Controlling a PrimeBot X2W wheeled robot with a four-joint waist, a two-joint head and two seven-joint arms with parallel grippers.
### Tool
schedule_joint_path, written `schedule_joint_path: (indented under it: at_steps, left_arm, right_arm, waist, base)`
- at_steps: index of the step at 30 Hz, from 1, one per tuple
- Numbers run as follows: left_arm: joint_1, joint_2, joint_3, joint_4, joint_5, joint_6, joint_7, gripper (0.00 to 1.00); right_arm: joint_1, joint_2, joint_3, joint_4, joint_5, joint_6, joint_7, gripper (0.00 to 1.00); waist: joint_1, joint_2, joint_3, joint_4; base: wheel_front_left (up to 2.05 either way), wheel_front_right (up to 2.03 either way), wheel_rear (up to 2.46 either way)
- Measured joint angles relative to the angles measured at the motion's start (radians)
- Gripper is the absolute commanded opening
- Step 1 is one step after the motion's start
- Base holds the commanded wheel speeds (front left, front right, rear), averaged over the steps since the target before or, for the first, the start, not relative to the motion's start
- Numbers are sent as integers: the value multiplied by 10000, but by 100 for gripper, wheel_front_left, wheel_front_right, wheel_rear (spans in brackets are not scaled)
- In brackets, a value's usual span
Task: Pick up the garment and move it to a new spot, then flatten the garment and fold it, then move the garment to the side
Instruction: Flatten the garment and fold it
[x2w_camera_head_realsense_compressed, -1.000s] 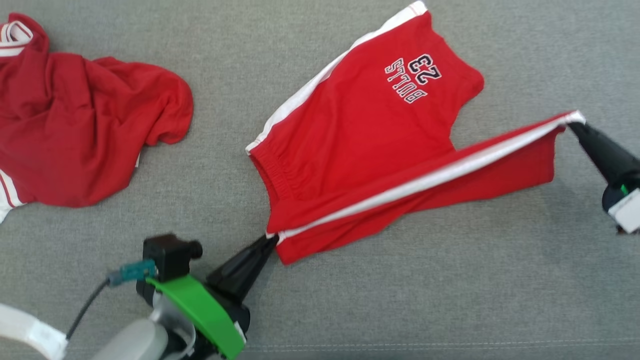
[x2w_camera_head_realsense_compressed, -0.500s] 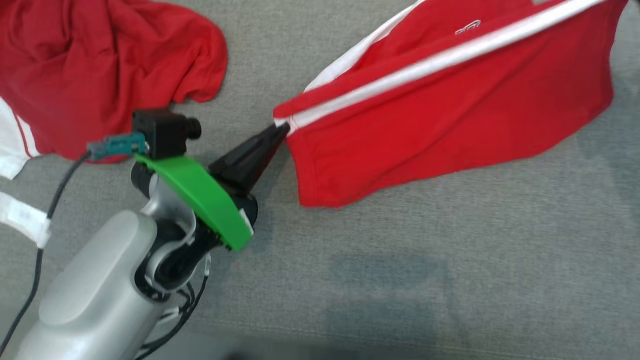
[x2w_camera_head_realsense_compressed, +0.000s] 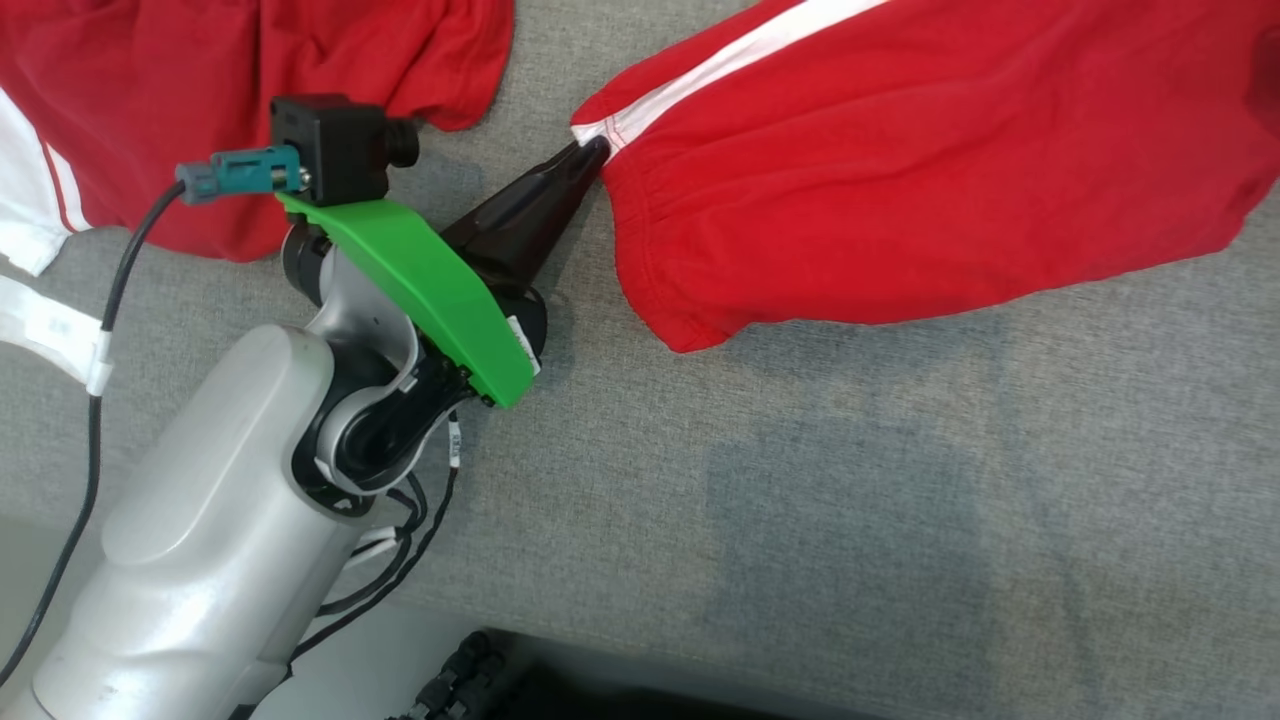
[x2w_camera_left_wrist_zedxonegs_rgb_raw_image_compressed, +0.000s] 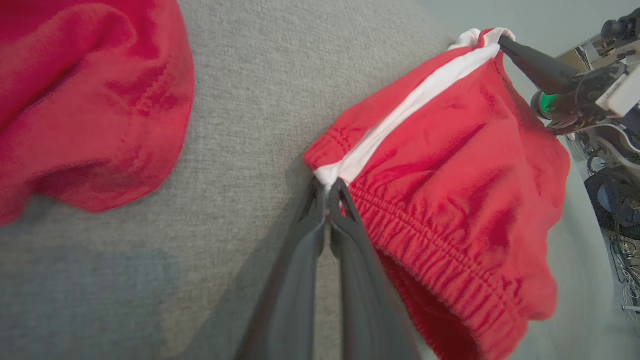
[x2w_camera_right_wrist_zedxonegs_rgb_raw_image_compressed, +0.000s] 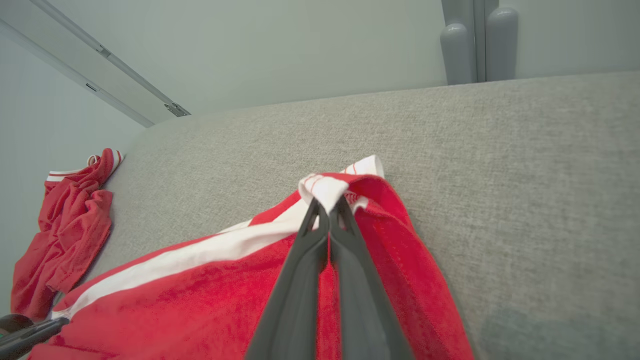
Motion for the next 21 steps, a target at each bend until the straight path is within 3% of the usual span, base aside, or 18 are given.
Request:
schedule_joint_path:
  at_steps: [6,7,9,10,11,14,16,21]
  left_arm:
    - [-187,-196,-46,117,-100,-33,2,0]
    - [-197,-222,-56,171,-102,-36,2,0]
    - [-198,-255,-71,274,-104,-109,2,0]
    - [-198,-257,-79,314,-140,-121,2,0]
    - [-198,-257,-81,337,-194,-121,2,0]
    - [-197,-253,-140,397,-196,-123,12,4]
    - [-195,-244,-222,439,-171,-169,12,30]
    - [-155,-167,-387,642,29,-209,-2,64]
  right_arm:
    - [-379,90,65,548,-230,84,82,4]
    - [-446,105,65,660,-293,98,50,23]
    - [-474,178,96,828,-351,178,-10,47]
    - [-490,224,125,913,-368,215,-12,94]
    - [-517,290,148,993,-372,259,-12,100]
    - [-594,491,301,1185,-426,376,-17,100]
    - [-597,606,374,1323,-443,443,-98,100]
    - [-584,819,583,1745,-353,571,19,100]
  waist:
    - [0,0,314,213]
    - [0,0,315,232]
    - [0,0,270,236]
    - [0,0,238,228]
    - [0,0,205,216]
    - [0,0,93,159]
    - [0,0,-3,118]
    - [0,0,-342,-3]
  base:
    - [0,0,0]
    - [0,0,0]
    - [0,0,0]
    - [0,0,0]
    - [0,0,0]
    - [0,0,0]
    - [0,0,0]
    - [0,0,0]
